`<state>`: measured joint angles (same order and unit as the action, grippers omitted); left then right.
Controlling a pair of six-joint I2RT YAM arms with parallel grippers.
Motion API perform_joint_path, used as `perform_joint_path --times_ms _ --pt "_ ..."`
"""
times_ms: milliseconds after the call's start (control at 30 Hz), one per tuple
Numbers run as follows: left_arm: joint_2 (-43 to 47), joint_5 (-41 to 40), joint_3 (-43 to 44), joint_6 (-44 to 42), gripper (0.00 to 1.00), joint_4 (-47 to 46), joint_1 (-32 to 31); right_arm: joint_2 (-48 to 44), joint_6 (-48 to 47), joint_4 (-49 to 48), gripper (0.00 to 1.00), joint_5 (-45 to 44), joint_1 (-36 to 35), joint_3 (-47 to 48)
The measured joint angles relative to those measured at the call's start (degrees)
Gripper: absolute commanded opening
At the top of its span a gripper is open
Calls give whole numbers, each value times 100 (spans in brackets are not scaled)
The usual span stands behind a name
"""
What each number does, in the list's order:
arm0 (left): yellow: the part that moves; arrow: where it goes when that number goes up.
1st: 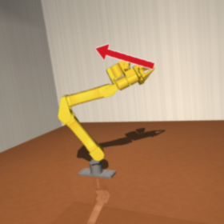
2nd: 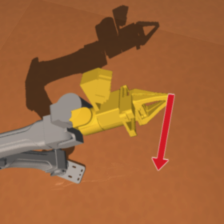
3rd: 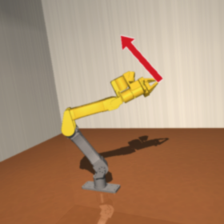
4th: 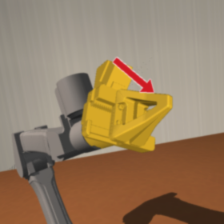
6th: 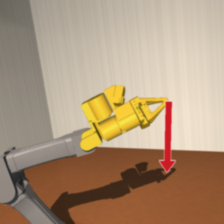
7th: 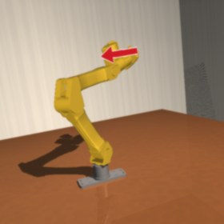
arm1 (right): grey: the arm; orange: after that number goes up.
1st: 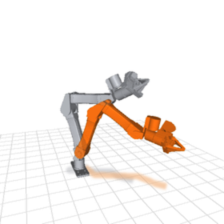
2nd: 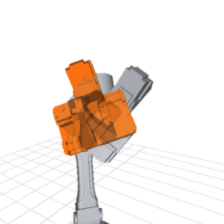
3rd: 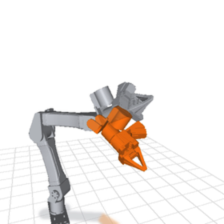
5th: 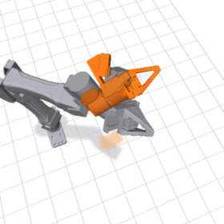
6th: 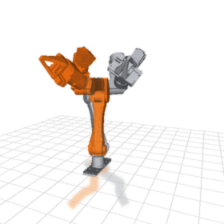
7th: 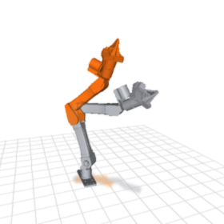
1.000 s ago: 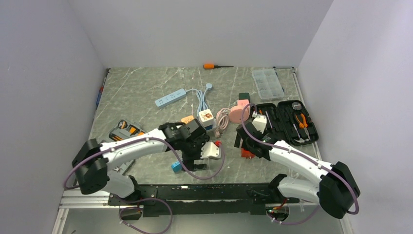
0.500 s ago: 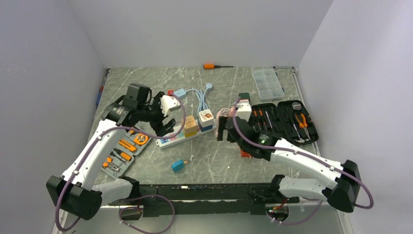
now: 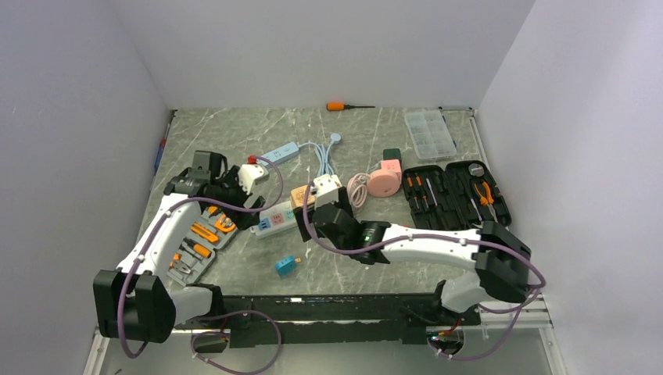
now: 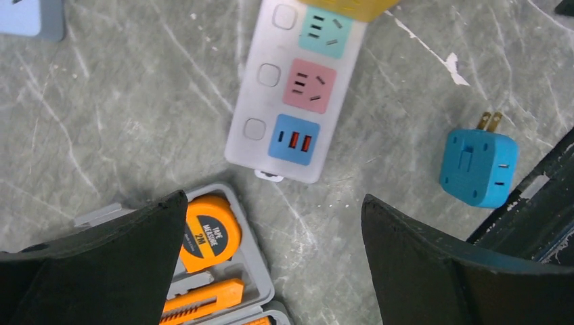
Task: Pull the plug off the socket
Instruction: Remove the plug from the socket.
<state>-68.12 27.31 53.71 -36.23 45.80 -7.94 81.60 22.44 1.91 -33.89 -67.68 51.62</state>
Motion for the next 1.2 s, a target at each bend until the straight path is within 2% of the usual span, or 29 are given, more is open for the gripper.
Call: perform_joint_path --times_ms 200,900,1067,1200 --pt "2 175 0 -74 99 4 407 817 -492 -975 100 131 81 17" --pt "323 282 0 -133 99 57 455 1961 -422 -2205 99 551 402 20" --pt "376 280 0 -170 100 74 455 2170 -402 -2450 90 546 400 20" --pt "382 282 -9 -175 99 74 455 2286 -402 -2627 73 472 415 17"
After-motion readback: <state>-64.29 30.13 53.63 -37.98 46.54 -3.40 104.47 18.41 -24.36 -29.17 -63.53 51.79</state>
